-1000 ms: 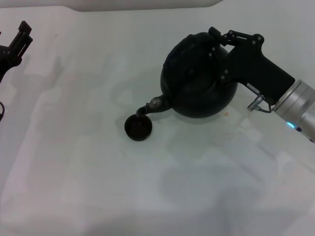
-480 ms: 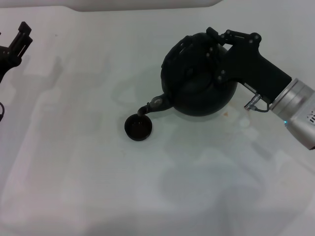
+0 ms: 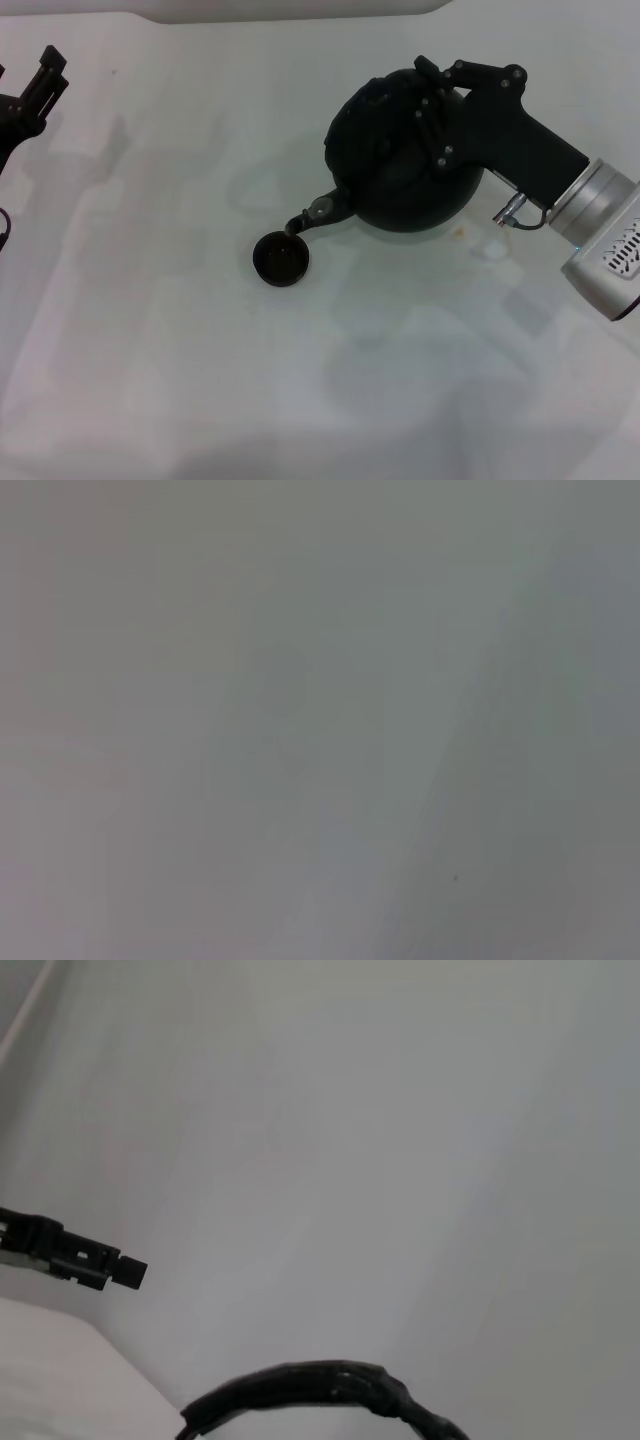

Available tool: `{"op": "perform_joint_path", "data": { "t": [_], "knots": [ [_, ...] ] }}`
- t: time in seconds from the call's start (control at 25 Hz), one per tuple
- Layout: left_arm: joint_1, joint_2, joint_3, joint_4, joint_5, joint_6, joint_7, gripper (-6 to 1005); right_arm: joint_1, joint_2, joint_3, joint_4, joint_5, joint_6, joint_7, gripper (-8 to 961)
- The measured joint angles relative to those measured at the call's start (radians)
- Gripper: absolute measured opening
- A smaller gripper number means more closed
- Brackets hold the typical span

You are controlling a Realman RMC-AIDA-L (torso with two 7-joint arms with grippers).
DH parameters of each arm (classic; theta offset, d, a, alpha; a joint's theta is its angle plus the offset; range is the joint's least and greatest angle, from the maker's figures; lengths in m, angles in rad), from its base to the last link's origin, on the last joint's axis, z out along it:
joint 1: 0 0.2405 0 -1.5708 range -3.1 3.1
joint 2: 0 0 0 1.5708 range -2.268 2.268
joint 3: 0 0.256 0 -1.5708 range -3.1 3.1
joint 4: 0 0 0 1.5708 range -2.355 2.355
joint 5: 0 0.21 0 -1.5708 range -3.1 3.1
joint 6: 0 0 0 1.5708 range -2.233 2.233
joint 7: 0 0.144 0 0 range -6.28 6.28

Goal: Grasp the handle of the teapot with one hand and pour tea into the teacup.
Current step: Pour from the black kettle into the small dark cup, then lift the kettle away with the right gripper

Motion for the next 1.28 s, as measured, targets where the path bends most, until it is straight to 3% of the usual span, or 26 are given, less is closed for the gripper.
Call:
{"op": "perform_joint_path", "data": {
  "t": [1.28],
  "knots": [
    [-0.006,0.0,0.0,0.0,0.002,-0.014,0.0,893,0.003,0.0,-0.009,0.0,-0.001,0.0,-0.149,127]
  ]
}}
